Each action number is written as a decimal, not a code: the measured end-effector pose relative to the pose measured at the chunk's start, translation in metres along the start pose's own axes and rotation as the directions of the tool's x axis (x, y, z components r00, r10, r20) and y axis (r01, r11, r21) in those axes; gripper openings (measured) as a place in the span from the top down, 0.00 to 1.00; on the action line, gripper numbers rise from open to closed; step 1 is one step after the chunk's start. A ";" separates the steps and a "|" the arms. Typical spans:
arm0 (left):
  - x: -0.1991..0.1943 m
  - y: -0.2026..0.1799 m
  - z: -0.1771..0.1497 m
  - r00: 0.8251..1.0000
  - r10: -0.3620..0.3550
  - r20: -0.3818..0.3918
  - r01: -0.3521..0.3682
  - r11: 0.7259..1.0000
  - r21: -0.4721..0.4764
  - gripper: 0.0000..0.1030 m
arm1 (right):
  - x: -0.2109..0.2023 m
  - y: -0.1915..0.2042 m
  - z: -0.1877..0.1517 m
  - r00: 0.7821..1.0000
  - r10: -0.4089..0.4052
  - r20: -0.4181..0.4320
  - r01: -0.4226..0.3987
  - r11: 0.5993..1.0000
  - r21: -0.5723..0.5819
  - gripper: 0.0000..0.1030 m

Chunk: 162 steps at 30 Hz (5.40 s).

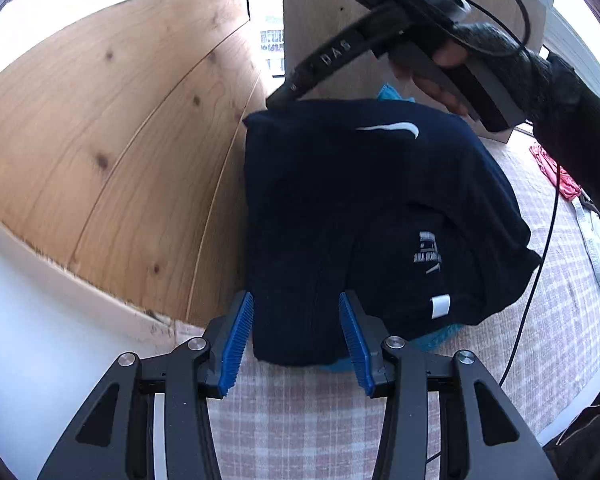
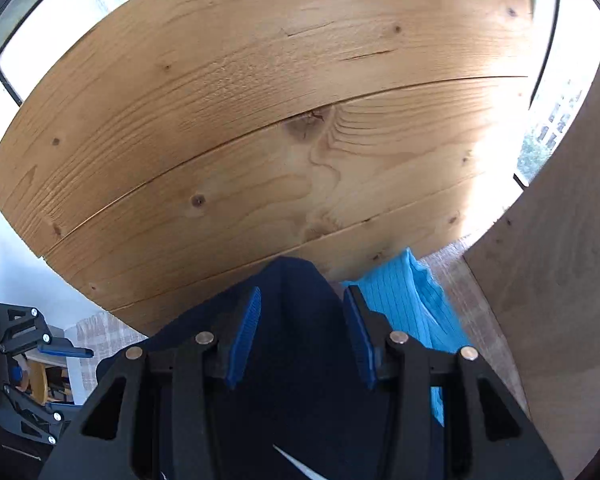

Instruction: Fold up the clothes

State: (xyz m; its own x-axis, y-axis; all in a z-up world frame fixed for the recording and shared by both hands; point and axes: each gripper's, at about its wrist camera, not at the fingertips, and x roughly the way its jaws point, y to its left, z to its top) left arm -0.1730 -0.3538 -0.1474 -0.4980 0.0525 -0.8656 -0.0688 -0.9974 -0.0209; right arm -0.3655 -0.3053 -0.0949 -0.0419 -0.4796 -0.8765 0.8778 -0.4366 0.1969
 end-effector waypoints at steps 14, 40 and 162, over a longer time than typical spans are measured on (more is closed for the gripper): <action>0.006 0.013 -0.013 0.999 0.047 -0.016 -0.048 0.996 -0.075 0.58 | -0.008 0.002 -0.001 0.996 0.085 0.010 -0.086 0.995 0.051 0.86; 0.029 0.001 0.027 0.999 0.031 -0.016 -0.031 0.999 0.029 0.58 | -0.100 0.046 -0.227 0.976 -0.101 0.194 0.010 0.906 0.423 0.68; -0.287 -0.261 -0.154 0.913 0.122 0.390 -0.072 0.987 -0.141 0.27 | -0.302 0.239 -0.432 0.679 -0.690 0.252 0.481 0.677 0.558 0.32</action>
State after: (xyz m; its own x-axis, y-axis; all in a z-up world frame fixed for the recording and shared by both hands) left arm 0.1211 -0.1159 0.0297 -0.7998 -0.0545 -0.5978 0.0893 -0.9956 -0.0288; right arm 0.0633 0.0640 0.0273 -0.7542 -0.2159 -0.6201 0.3077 -0.9505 -0.0434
